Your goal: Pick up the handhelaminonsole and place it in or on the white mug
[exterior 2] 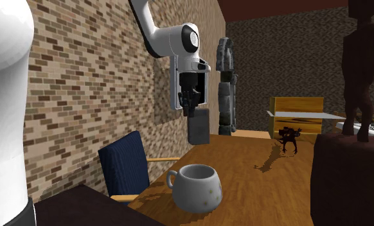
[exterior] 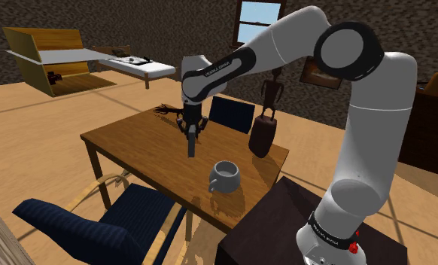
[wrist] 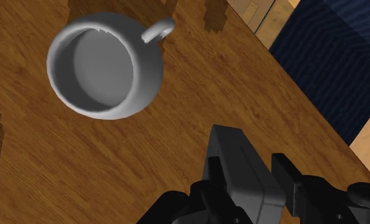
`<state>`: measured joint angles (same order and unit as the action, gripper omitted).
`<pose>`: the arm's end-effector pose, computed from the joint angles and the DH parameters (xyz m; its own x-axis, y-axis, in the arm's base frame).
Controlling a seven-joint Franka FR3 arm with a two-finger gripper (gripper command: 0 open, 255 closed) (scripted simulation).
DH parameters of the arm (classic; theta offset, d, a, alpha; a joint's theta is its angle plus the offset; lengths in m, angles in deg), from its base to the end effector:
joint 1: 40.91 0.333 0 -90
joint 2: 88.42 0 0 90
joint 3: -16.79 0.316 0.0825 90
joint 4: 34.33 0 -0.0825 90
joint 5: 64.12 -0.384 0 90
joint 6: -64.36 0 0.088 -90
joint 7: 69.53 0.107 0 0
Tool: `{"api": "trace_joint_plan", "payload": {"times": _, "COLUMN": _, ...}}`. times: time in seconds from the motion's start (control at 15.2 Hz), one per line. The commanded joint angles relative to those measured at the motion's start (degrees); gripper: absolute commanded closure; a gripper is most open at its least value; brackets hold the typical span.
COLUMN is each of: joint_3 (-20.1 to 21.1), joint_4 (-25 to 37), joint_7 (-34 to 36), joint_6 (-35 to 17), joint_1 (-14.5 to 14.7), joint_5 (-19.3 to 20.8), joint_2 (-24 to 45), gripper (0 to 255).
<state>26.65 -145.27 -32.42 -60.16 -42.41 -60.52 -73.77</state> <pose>0.6005 0.0815 0.3550 0.8911 -0.4538 -0.0067 -0.4536 -0.8911 0.0150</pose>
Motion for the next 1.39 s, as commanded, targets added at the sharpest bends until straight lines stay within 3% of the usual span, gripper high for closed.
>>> {"api": "trace_joint_plan", "payload": {"times": 0.0, "joint_3": 0.04, "joint_4": 0.84, "joint_7": -0.17, "joint_6": 1.47, "joint_1": -0.06, "joint_5": -0.18, "joint_2": -0.65, "gripper": 255}}
{"api": "trace_joint_plan", "payload": {"times": 0.33, "joint_3": 0.14, "joint_4": 2.34, "joint_7": -0.42, "joint_6": 4.34, "joint_1": -0.13, "joint_5": -0.53, "joint_2": -2.04, "gripper": 255}}
{"api": "trace_joint_plan", "payload": {"times": 0.86, "joint_3": -1.10, "joint_4": -15.43, "joint_7": -5.56, "joint_6": 4.51, "joint_1": -2.44, "joint_5": -3.98, "joint_2": -20.30, "gripper": 255}}
{"api": "trace_joint_plan", "payload": {"times": 1.25, "joint_3": -3.43, "joint_4": -26.00, "joint_7": -9.69, "joint_6": 7.95, "joint_1": -3.28, "joint_5": -5.38, "joint_2": -34.39, "gripper": 255}}
{"api": "trace_joint_plan", "payload": {"times": 1.32, "joint_3": -3.43, "joint_4": -26.55, "joint_7": -9.66, "joint_6": 7.13, "joint_1": -3.26, "joint_5": -5.36, "joint_2": -34.12, "gripper": 255}}
